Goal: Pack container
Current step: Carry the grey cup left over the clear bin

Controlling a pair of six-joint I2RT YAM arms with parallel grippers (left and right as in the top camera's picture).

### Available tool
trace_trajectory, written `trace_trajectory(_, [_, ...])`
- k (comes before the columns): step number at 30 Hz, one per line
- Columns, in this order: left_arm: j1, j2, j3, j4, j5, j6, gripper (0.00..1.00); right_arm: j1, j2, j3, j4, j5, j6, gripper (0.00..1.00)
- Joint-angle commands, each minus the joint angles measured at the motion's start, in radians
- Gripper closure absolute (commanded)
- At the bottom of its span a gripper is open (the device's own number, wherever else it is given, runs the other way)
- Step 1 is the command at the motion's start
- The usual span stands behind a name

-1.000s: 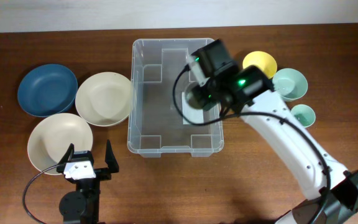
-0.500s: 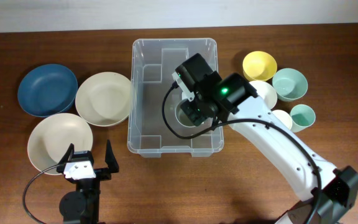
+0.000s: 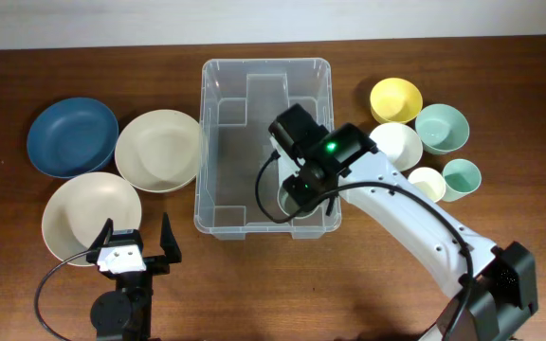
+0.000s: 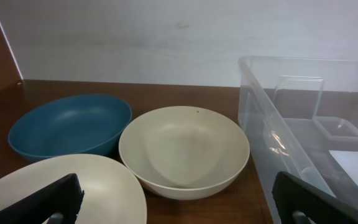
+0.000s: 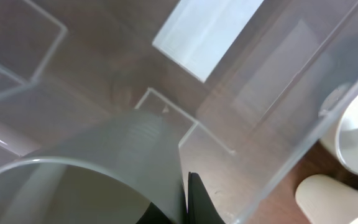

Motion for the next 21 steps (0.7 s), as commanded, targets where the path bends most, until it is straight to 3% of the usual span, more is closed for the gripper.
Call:
trace_trajectory(1, [-0.006,-0.008,-0.008,0.002,-0.007,0.013,0.0,0.003,0.007,-0.045,0.034,-0.008,0.01,0.96])
trace_trajectory(11, [-0.006,-0.008,-0.008,0.002,-0.007,0.013,0.0,0.003,0.009,-0.152,0.179,-0.001,0.01,0.96])
trace_trajectory(21, [-0.006,-0.008,-0.008,0.002,-0.007,0.013,0.0,0.003,0.009,-0.153,0.195,-0.001,0.01,0.96])
